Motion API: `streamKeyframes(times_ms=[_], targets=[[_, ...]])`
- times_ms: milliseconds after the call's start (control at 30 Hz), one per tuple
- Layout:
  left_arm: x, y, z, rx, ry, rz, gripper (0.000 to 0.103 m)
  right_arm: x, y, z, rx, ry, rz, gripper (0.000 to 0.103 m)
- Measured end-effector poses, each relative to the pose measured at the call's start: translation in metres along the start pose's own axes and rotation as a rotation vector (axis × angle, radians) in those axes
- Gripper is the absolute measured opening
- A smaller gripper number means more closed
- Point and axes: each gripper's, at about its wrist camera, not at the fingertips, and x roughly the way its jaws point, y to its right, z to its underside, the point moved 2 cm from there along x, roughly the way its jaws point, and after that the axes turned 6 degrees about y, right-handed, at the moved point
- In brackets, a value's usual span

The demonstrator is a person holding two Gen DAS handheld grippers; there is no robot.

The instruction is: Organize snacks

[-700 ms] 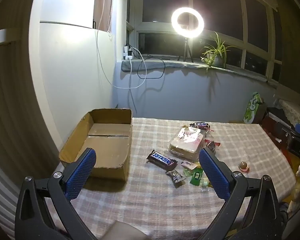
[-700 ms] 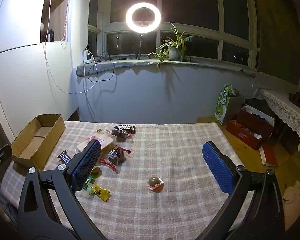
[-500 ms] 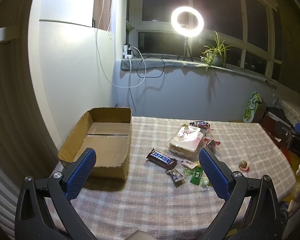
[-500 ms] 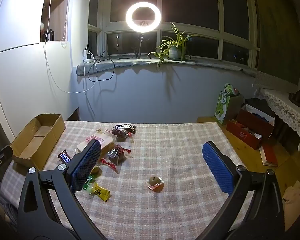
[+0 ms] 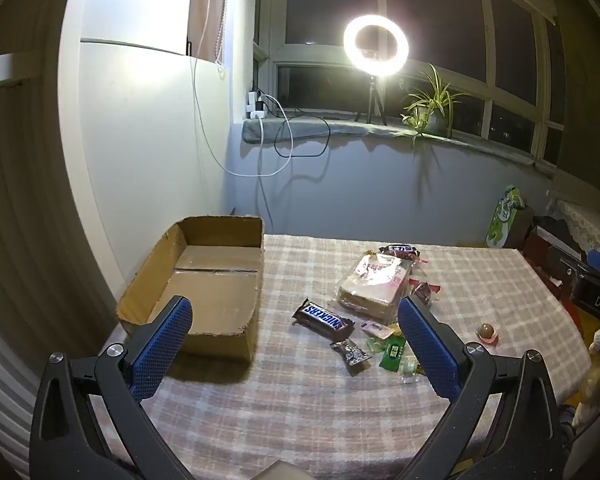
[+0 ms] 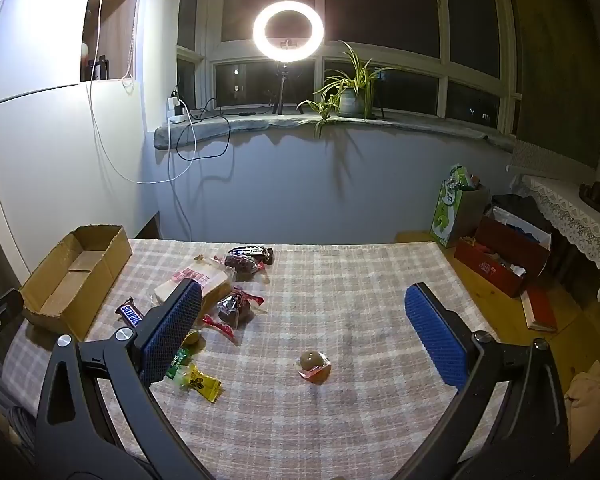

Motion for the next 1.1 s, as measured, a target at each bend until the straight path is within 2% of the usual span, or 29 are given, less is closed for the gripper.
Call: streamKeyframes(times_ms=[1100], targets=[[0.0053, 0.0004, 0.0017, 0.011, -0.007, -0.012, 0.102, 0.0047, -0.0006, 0.0032, -0.001, -0.013, -0.005, 0.103]])
